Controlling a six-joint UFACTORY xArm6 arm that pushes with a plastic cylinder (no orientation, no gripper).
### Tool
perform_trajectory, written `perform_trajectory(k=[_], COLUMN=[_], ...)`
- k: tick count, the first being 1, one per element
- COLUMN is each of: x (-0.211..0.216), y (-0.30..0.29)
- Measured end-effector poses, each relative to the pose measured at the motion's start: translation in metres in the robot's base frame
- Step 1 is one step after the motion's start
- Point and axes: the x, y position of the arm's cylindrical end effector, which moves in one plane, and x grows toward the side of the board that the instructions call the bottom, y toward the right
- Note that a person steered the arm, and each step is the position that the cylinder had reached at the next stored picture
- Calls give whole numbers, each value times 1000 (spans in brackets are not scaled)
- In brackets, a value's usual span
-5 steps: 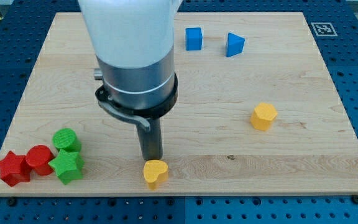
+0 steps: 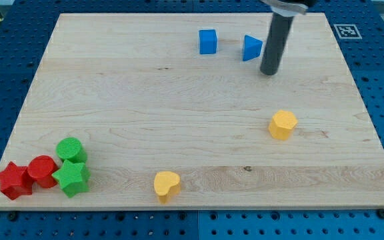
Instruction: Push yellow hexagon to the yellow heart
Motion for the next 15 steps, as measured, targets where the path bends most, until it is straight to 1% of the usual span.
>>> perform_trajectory(k=[1,2,4,6,8,10,11,13,14,15], x=[12,37,99,114,114,128,139,142,150,161], y=[14,37,27,5,-26,-51,-51,-16,-11,-25])
